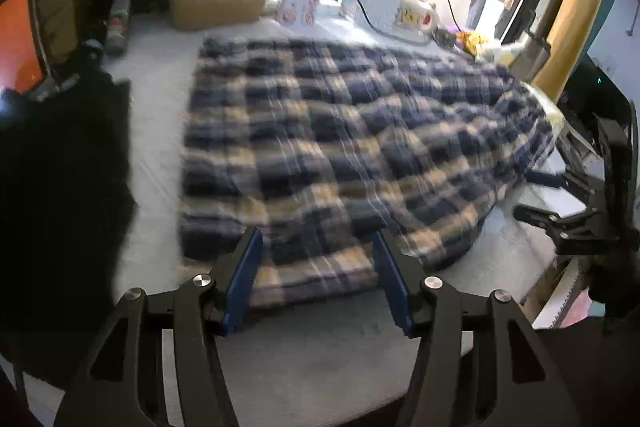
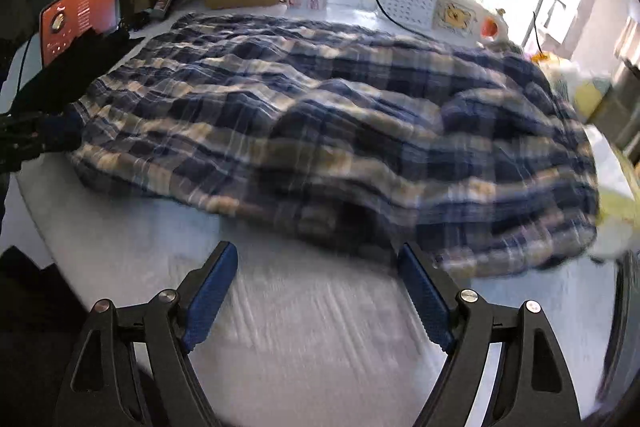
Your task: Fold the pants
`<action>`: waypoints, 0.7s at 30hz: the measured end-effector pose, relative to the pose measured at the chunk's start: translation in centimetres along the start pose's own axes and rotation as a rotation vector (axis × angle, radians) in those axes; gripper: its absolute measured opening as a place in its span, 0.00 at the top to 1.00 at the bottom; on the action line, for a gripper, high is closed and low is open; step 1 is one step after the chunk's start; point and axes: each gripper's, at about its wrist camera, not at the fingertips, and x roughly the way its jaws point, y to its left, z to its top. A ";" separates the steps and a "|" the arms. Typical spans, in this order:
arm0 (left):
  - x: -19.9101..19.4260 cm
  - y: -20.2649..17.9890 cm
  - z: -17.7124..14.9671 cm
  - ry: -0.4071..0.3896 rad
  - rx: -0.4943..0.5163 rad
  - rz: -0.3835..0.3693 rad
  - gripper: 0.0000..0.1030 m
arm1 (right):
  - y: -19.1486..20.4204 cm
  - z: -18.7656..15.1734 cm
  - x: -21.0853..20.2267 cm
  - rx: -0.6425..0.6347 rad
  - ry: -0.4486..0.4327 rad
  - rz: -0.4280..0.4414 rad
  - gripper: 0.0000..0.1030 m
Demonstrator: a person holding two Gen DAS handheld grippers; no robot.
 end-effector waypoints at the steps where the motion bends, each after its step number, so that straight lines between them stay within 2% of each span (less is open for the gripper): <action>1: -0.4 0.2 0.8 -0.020 -0.002 -0.002 0.45 | -0.6 0.0 -0.6 0.019 -0.011 0.016 0.19; 4: -0.7 -0.2 3.1 -0.070 0.000 -0.034 0.44 | -2.8 1.1 -2.9 0.097 -0.096 0.047 0.19; 7: 0.7 -1.7 5.5 -0.092 0.034 -0.059 0.44 | -4.6 3.0 -4.0 0.124 -0.179 -0.013 0.21; 9: 2.0 -2.3 7.0 -0.085 0.033 -0.079 0.44 | -5.8 4.9 -3.4 0.116 -0.199 -0.056 0.48; 11: 3.6 -2.5 8.7 -0.062 0.035 -0.081 0.44 | -6.9 6.6 -2.4 0.126 -0.211 -0.082 0.61; 16: 7.2 -1.6 11.5 0.007 0.082 -0.030 0.44 | -9.2 10.7 2.0 0.113 -0.159 -0.106 0.63; 17: 7.8 -1.2 11.7 0.021 0.089 -0.013 0.44 | -9.3 11.3 3.2 0.096 -0.131 -0.124 0.63; 18: 9.3 -0.3 12.0 0.068 0.086 0.024 0.44 | -9.4 11.9 4.6 0.083 -0.097 -0.143 0.63; 21: 11.6 1.8 12.3 0.147 0.049 0.048 0.44 | -10.0 12.5 8.0 0.105 -0.008 -0.153 0.63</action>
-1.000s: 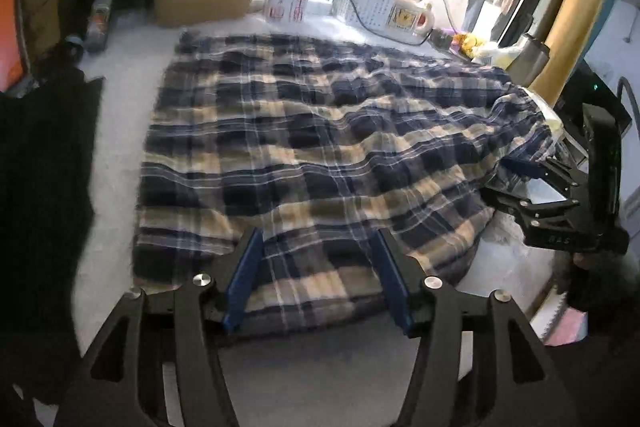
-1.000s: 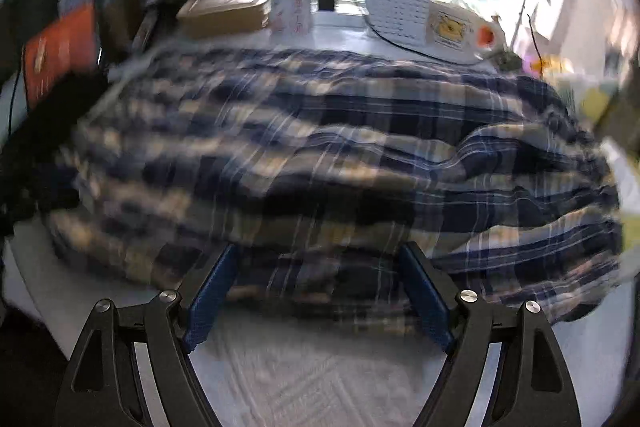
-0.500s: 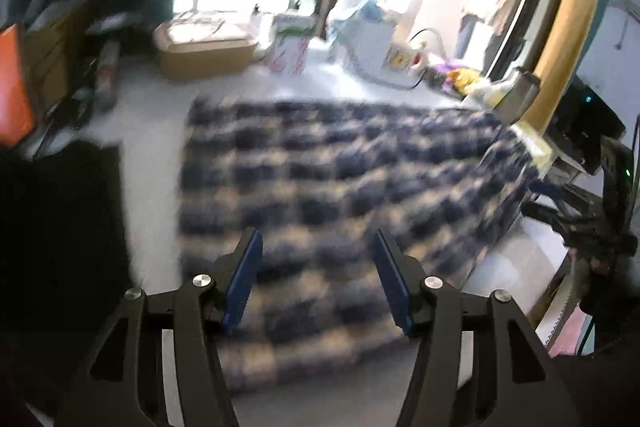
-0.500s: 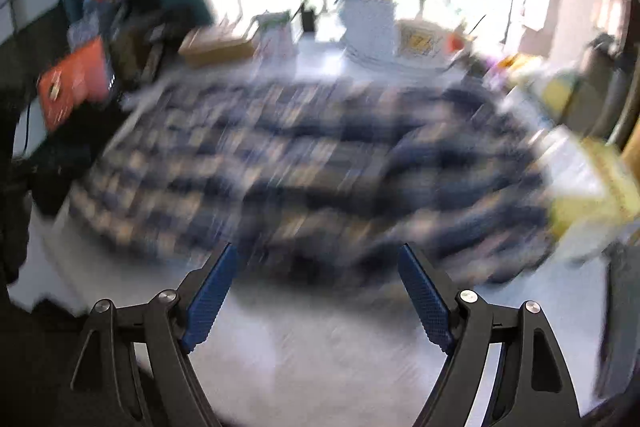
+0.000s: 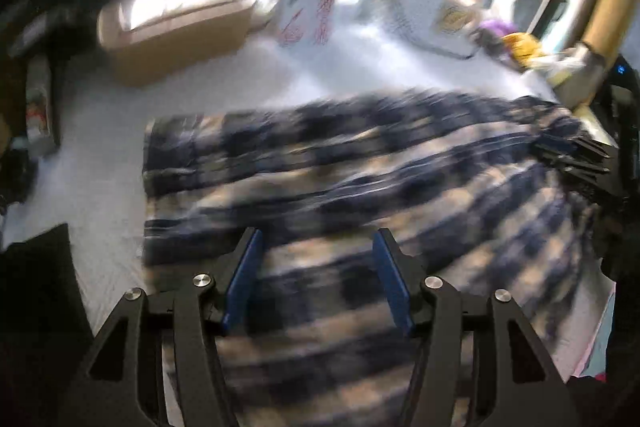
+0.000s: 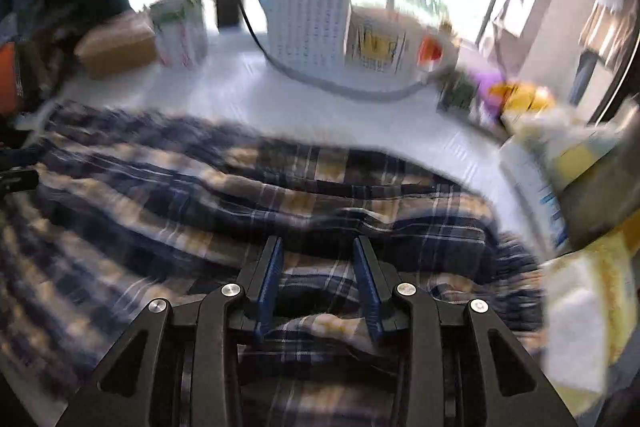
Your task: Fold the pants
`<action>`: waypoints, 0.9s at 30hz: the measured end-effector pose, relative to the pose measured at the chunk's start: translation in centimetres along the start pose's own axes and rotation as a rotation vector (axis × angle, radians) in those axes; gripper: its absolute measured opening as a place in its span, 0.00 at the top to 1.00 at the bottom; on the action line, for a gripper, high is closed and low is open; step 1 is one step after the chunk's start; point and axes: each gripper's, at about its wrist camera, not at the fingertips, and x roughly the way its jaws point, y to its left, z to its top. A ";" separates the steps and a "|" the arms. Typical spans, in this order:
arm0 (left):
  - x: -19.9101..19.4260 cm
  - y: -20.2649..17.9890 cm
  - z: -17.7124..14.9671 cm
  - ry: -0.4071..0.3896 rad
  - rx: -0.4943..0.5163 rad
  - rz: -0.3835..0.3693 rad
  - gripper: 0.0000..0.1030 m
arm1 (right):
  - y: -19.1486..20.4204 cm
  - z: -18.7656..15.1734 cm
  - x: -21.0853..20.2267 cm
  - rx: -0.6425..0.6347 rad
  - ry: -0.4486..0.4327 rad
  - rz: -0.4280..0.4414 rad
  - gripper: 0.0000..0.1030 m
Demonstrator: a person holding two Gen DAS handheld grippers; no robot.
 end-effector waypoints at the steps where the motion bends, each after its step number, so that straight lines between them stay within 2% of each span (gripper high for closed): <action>1: 0.1 0.5 0.2 -0.018 0.011 -0.002 0.44 | -0.1 0.3 0.3 0.015 -0.014 0.004 0.63; 6: 0.3 0.3 0.9 0.001 0.075 0.030 0.44 | -0.8 1.7 1.0 0.096 0.022 -0.004 0.63; 9: 0.0 0.5 1.4 -0.010 0.055 0.000 0.44 | -0.5 2.5 -0.1 0.139 0.034 0.012 0.63; 12: 0.0 0.8 2.0 -0.040 0.048 -0.010 0.44 | 1.1 4.0 -1.3 0.101 -0.015 0.033 0.63; 17: 1.2 1.3 2.8 -0.058 0.048 -0.014 0.44 | 4.5 4.9 2.7 0.011 0.066 0.026 0.63; 20: 1.1 1.5 3.2 -0.053 0.013 -0.003 0.44 | 4.9 5.6 3.2 0.005 0.061 0.006 0.63; 23: -0.4 1.6 2.8 -0.083 -0.014 0.009 0.44 | 4.4 5.8 2.5 0.025 0.052 0.012 0.63; 25: -1.7 1.2 2.3 -0.112 -0.020 -0.016 0.44 | 4.5 5.2 0.7 0.026 0.014 0.008 0.63; 27: -3.2 0.6 1.2 -0.139 -0.013 -0.045 0.44 | 5.2 4.1 -1.4 0.012 -0.006 0.050 0.63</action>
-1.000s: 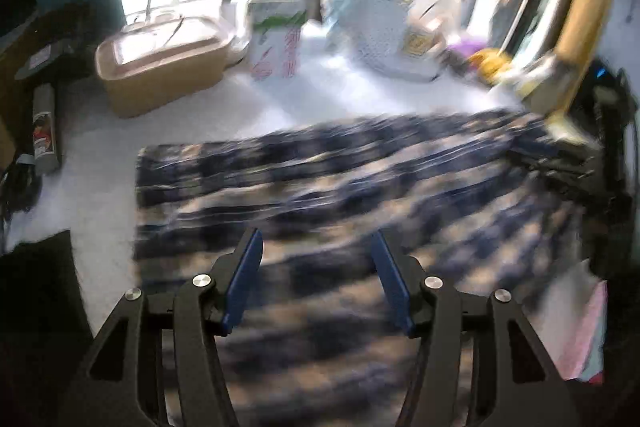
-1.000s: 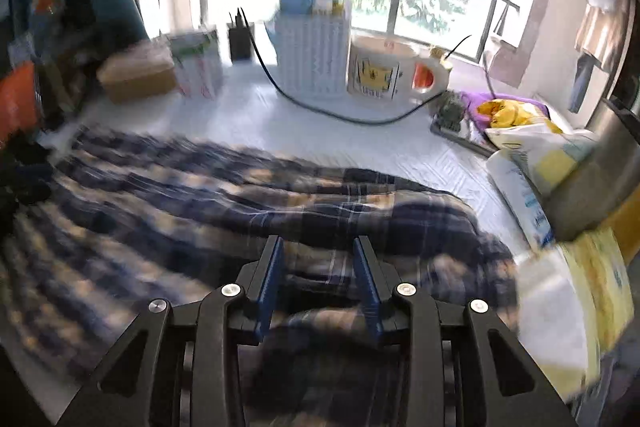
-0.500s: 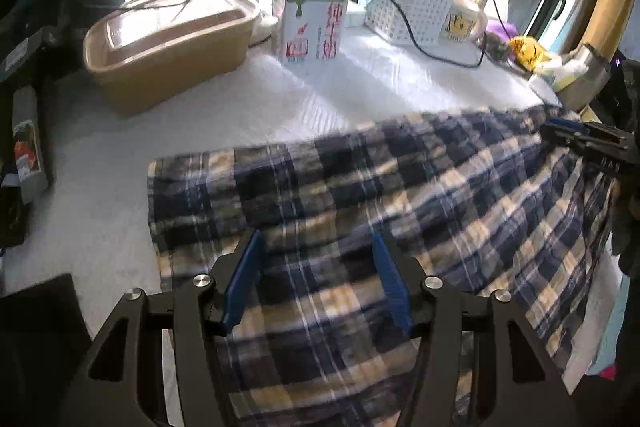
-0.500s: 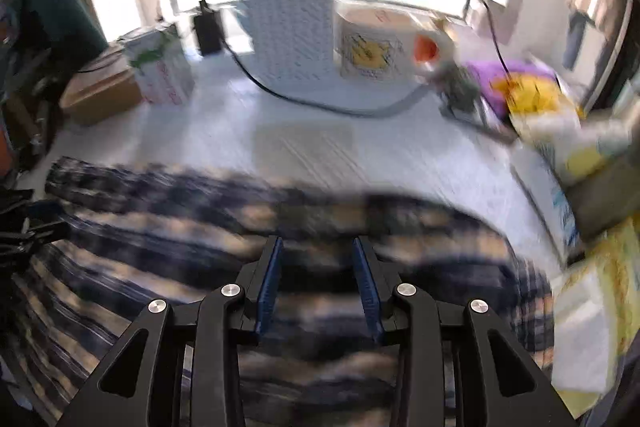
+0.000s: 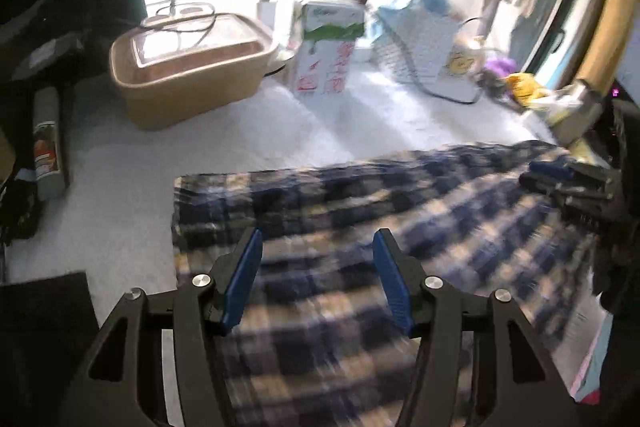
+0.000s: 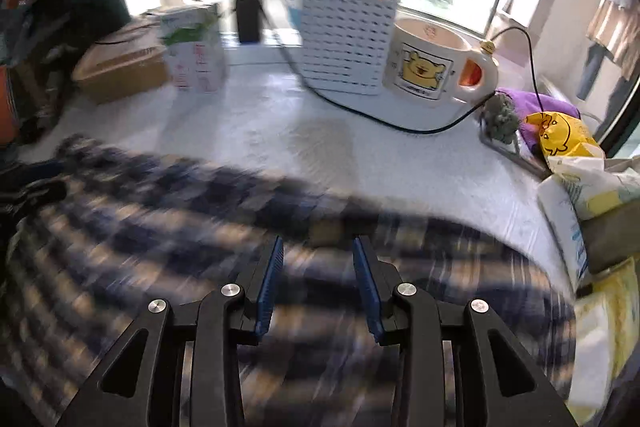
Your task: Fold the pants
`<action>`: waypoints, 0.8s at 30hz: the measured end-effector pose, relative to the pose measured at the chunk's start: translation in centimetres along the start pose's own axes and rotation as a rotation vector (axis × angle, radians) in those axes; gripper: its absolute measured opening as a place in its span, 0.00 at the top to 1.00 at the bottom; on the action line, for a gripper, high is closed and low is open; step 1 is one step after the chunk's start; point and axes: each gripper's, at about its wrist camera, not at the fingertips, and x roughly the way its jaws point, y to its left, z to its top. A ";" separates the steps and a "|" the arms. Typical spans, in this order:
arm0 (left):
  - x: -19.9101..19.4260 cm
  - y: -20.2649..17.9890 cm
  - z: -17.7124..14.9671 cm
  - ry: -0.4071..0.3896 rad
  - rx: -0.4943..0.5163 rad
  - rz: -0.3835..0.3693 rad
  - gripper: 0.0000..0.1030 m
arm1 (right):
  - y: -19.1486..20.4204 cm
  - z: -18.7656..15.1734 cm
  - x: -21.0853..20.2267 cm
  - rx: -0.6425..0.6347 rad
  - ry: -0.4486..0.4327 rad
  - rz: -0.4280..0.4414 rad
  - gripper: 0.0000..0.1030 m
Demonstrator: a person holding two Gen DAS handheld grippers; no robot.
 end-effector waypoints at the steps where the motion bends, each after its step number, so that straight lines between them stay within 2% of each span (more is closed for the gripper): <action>1: -0.6 -0.3 -0.5 -0.004 -0.001 -0.011 0.44 | 0.5 -0.6 -0.8 -0.010 -0.006 0.013 0.63; 5: -1.2 -1.8 -3.2 0.029 -0.021 -0.059 0.44 | 3.7 -4.4 -2.4 -0.083 0.015 0.066 0.63; 8: -0.1 -2.3 -5.2 0.082 -0.032 -0.035 0.44 | 5.1 -7.7 -1.3 -0.131 0.049 0.061 0.62; 9: 0.0 -2.3 -6.1 0.070 -0.027 -0.028 0.44 | 5.0 -8.3 -1.8 -0.119 -0.006 0.060 0.60; 11: -0.5 -2.7 -6.5 0.057 0.006 0.020 0.44 | 4.4 -8.9 -2.4 -0.091 -0.006 0.075 0.59; 19: -1.9 -2.2 -7.6 0.073 0.002 0.089 0.44 | 1.7 -12.1 -4.5 -0.082 0.025 0.088 0.53; 24: -2.7 -1.9 -8.8 0.064 0.010 0.189 0.44 | 0.2 -14.6 -5.5 -0.068 0.019 0.081 0.45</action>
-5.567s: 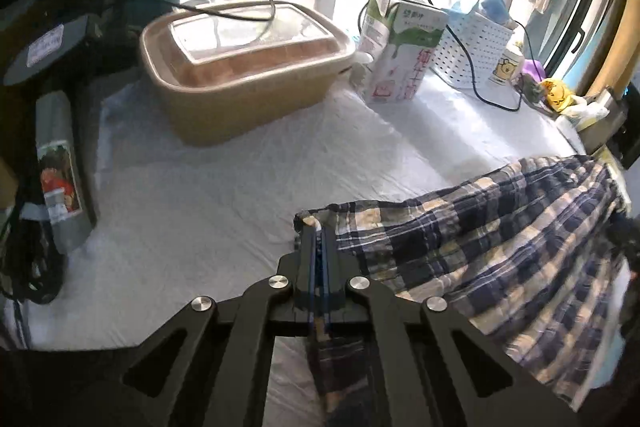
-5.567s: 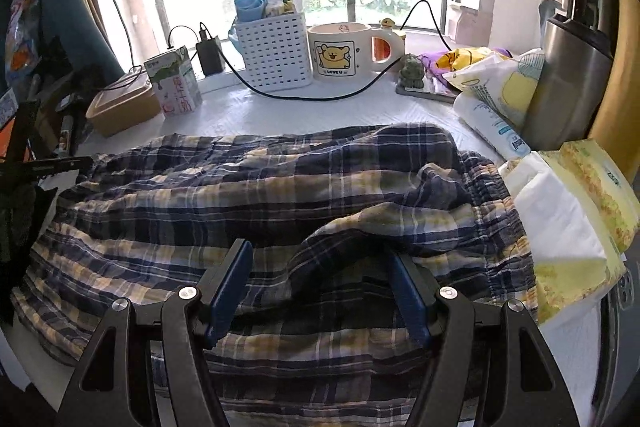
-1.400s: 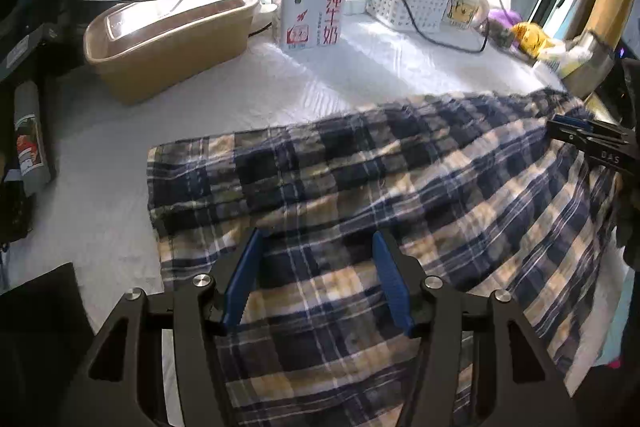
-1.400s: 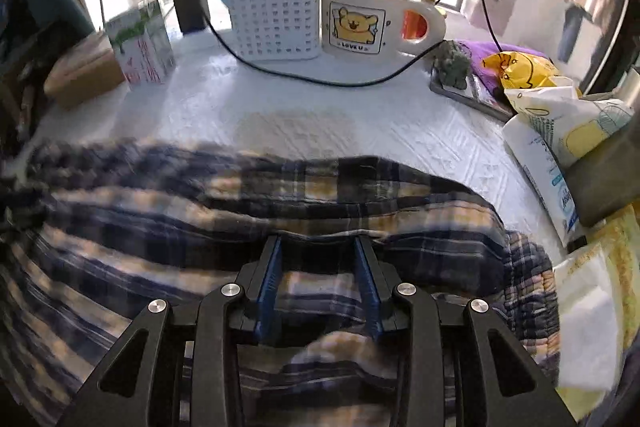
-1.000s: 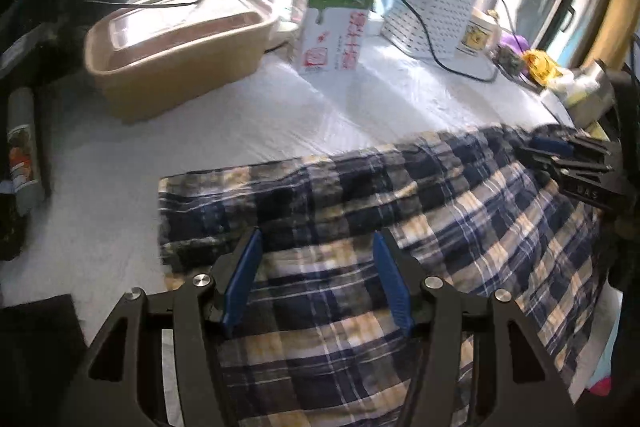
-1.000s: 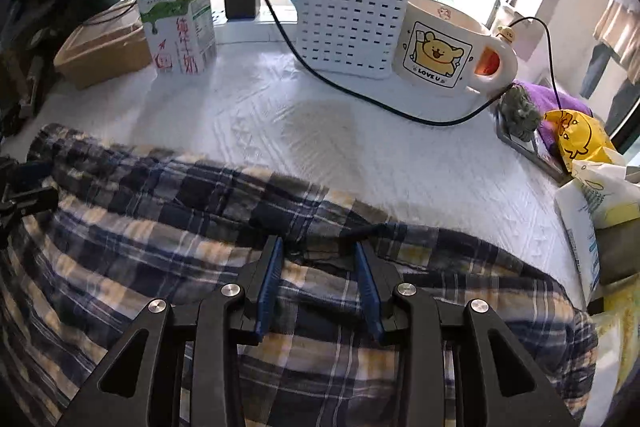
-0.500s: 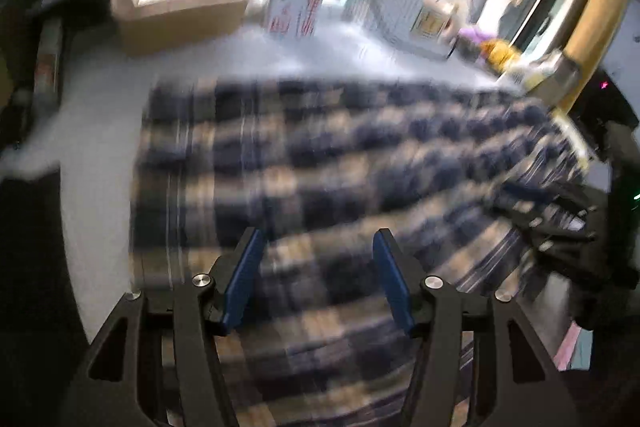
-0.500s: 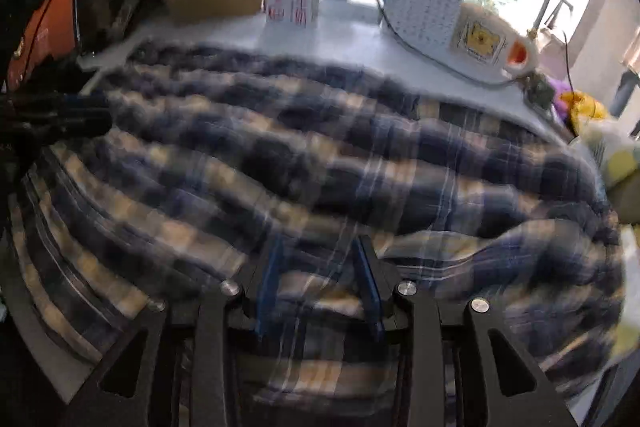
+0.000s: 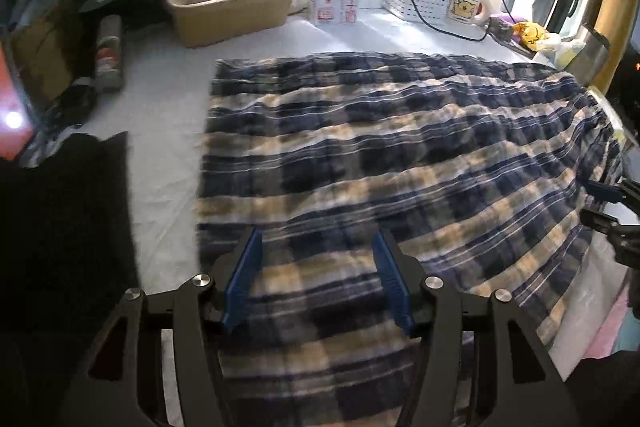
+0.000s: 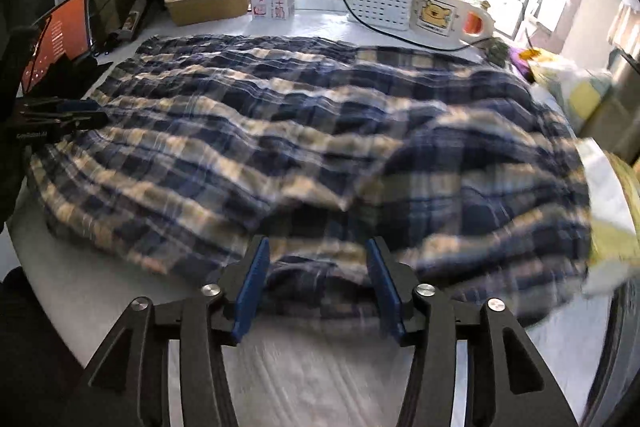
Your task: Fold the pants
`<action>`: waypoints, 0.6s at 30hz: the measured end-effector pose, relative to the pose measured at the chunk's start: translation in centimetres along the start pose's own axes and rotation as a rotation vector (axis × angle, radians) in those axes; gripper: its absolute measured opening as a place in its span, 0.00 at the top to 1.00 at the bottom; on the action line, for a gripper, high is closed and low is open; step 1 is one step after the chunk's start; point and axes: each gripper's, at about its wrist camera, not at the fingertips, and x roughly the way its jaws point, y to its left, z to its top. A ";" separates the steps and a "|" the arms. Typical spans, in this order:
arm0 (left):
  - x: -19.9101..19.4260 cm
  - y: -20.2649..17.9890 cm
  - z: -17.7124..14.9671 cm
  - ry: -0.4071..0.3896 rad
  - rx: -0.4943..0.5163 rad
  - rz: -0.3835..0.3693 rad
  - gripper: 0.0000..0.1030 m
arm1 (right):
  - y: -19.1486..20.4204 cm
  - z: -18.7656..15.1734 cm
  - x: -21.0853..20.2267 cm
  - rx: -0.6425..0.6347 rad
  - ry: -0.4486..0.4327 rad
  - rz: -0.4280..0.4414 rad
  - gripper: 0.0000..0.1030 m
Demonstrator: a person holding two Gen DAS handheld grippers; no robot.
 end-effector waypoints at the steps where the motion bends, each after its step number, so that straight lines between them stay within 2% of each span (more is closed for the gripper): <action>1: -0.2 -0.1 -0.3 -0.012 0.015 0.038 0.44 | 0.0 -0.3 -0.2 0.003 0.001 0.000 0.45; 3: -0.9 -0.2 -0.8 -0.026 0.015 0.060 0.44 | -0.1 -1.0 -0.6 0.000 0.008 -0.005 0.45; 6: -2.3 0.1 -1.5 -0.061 -0.052 -0.001 0.44 | -0.6 -1.4 -1.4 0.022 0.016 -0.003 0.44; 10: -4.2 -0.2 -3.1 -0.163 -0.108 -0.052 0.44 | -2.2 -1.2 -3.1 0.104 -0.042 -0.034 0.44; 12: -3.7 -0.7 -3.9 -0.151 -0.083 -0.029 0.44 | -3.1 -0.8 -3.7 0.137 -0.064 -0.067 0.44; 14: -1.5 -1.2 -5.1 -0.072 -0.035 0.049 0.43 | -3.8 -0.6 -3.9 0.162 -0.083 -0.085 0.44; 15: -1.8 -1.5 -5.6 -0.122 -0.006 0.063 0.40 | -4.1 -0.5 -3.8 0.172 -0.087 -0.089 0.44; 18: -2.5 -1.8 -5.1 -0.100 -0.006 0.085 0.40 | -4.3 -0.6 -3.2 0.185 -0.067 -0.099 0.44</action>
